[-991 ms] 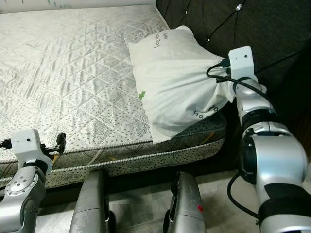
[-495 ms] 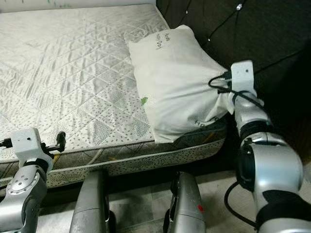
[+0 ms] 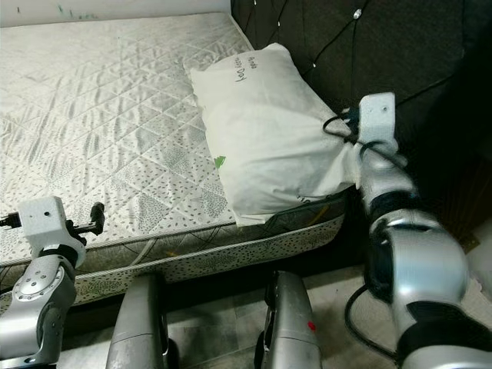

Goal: Clean up the room

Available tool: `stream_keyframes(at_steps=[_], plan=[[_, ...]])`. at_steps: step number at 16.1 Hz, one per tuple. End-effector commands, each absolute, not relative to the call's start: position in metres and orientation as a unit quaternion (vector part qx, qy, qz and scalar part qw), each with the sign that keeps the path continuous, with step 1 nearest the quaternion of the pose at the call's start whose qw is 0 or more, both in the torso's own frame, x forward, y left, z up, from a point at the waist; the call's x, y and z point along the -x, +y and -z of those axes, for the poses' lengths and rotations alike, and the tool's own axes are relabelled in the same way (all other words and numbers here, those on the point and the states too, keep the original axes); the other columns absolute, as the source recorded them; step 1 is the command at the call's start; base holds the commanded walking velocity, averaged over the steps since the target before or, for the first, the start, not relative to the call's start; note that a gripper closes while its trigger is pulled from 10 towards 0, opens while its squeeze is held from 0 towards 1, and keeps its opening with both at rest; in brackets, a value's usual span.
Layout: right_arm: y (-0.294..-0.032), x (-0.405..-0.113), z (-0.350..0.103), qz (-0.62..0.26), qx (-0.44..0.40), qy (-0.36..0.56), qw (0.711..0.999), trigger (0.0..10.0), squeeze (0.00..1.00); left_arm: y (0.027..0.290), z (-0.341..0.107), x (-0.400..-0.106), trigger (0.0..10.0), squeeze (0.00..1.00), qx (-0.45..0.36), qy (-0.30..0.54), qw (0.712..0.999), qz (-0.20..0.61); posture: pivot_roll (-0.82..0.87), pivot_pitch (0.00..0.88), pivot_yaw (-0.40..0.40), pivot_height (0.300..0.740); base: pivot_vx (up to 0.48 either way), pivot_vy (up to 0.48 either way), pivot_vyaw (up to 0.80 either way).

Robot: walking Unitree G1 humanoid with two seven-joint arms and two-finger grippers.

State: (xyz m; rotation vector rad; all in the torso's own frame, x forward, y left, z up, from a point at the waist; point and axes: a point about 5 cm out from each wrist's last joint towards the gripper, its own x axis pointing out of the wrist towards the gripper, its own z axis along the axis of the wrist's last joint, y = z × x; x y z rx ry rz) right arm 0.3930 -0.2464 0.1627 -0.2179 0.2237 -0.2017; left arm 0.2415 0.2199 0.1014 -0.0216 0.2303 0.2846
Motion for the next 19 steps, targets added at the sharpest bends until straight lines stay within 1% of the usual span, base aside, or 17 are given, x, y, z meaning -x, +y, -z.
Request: stream_keyframes(at_steps=[1, 2, 3, 4, 5, 8, 9, 10, 12, 14, 15, 18, 19], plan=[[-0.242, -0.395, -0.168, 0.099, 0.086, 0.089, 0.987, 10.0, 1.0, 0.224, -0.103, -0.243, 10.0, 0.0, 0.006, 0.111, 0.983, -0.147, 0.04, 0.0, -0.02, 0.536, 0.0, 0.0, 0.0], [-0.231, -0.398, -0.168, 0.086, 0.055, 0.076, 0.992, 10.0, 1.0, 0.223, -0.102, -0.245, 10.0, 0.0, 0.006, 0.111, 0.983, -0.144, 0.04, 0.0, -0.015, 0.536, 0.0, 0.0, 0.0], [-0.225, -0.399, -0.169, 0.08, 0.043, 0.071, 0.993, 10.0, 1.0, 0.222, -0.102, -0.246, 10.0, 0.0, 0.006, 0.11, 0.984, -0.142, 0.04, 0.0, -0.013, 0.536, 0.0, 0.0, 0.0], [-0.215, -0.401, -0.168, 0.07, 0.019, 0.063, 0.995, 10.0, 1.0, 0.219, -0.105, -0.248, 10.0, 0.0, 0.007, 0.107, 0.985, -0.137, 0.04, 0.0, -0.013, 0.536, 0.0, 0.0, 0.0], [-0.211, -0.402, -0.168, 0.071, 0.005, 0.061, 0.996, 10.0, 1.0, 0.218, -0.105, -0.248, 10.0, 0.0, 0.007, 0.106, 0.985, -0.136, 0.05, 0.0, -0.008, 0.536, 0.0, 0.0, 0.0], [-0.193, -0.407, -0.176, 0.069, -0.05, 0.038, 0.996, 10.0, 1.0, 0.22, -0.102, -0.239, 10.0, 0.0, 0.007, 0.111, 0.984, -0.142, 0.05, 0.0, -0.019, 0.536, 0.0, 0.0, 0.0], [-0.186, -0.408, -0.178, 0.07, -0.067, 0.038, 0.995, 10.0, 1.0, 0.219, -0.101, -0.233, 10.0, 0.0, 0.01, 0.113, 0.983, -0.144, 0.06, 0.021, -0.031, 0.536, 0.0, 0.0, 0.0], [-0.183, -0.409, -0.178, 0.07, -0.072, 0.039, 0.994, 10.0, 1.0, 0.218, -0.1, -0.23, 10.0, 0.0, 0.011, 0.113, 0.983, -0.144, 0.06, 0.026, -0.032, 0.536, 0.0, 0.0, 0.0], [-0.171, -0.407, -0.166, 0.063, -0.08, 0.077, 0.992, 10.0, 1.0, 0.214, -0.097, -0.223, 10.0, 0.0, 0.016, 0.125, 0.981, -0.146, 0.06, 0.052, -0.043, 0.536, 0.0, 0.0, 0.0], [-0.15, -0.395, -0.127, 0.034, -0.099, 0.186, 0.977, 10.0, 1.0, 0.213, -0.094, -0.22, 10.0, 0.0, 0.019, 0.134, 0.98, -0.144, 0.07, 0.068, -0.051, 0.536, 0.0, 0.0, 0.0], [-0.141, -0.389, -0.113, 0.013, -0.096, 0.217, 0.971, 10.0, 1.0, 0.214, -0.096, -0.221, 10.0, 0.0, 0.017, 0.133, 0.98, -0.145, 0.07, 0.07, -0.054, 0.536, 0.0, 0.0, 0.0], [-0.137, -0.394, -0.125, -0.002, -0.096, 0.189, 0.977, 10.0, 1.0, 0.217, -0.098, -0.225, 10.0, 0.0, 0.015, 0.128, 0.981, -0.148, 0.06, 0.051, -0.052, 0.536, 0.0, 0.0, 0.0], [-0.136, -0.4, -0.139, -0.004, -0.098, 0.158, 0.983, 10.0, 1.0, 0.217, -0.099, -0.23, 10.0, 0.0, 0.016, 0.123, 0.981, -0.147, 0.06, 0.03, -0.051, 0.536, 0.0, 0.0, 0.0]])
